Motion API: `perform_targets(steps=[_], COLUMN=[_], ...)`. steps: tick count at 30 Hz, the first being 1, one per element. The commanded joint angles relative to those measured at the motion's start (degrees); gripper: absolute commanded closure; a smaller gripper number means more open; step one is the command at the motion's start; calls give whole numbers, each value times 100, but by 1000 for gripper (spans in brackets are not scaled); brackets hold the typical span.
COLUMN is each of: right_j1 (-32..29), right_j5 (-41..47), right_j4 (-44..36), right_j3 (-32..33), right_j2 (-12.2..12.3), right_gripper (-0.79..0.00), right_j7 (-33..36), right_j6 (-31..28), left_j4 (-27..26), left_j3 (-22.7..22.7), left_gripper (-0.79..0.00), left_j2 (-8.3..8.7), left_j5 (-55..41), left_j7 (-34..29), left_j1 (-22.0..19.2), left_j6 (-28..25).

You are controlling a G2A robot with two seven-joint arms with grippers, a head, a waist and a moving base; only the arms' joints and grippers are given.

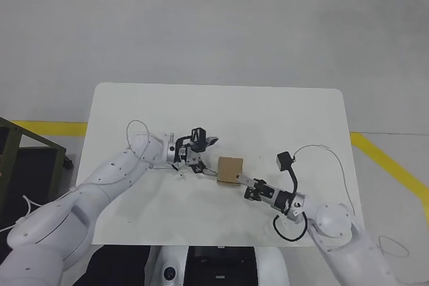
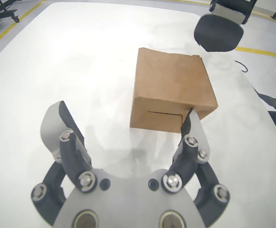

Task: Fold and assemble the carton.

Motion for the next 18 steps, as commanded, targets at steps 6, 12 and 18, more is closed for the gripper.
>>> perform_targets(steps=[6, 12, 18], right_j1=[-58, 13, 154], right_j5=[3, -377, -949], right_j4=[10, 24, 115], right_j3=[75, 49, -121], right_j2=[15, 34, 31], right_gripper=[-785, -785, -785], right_j7=[-48, 50, 26], right_j6=[-72, -267, -589], left_j4=[-189, -102, -45], left_j3=[-28, -253, -595], left_gripper=[-785, -785, -785], left_j2=[-29, 116, 357], left_j5=[79, 167, 258], left_j7=[-63, 288, 823], left_j1=[42, 182, 344], left_j6=[-96, -19, -39])
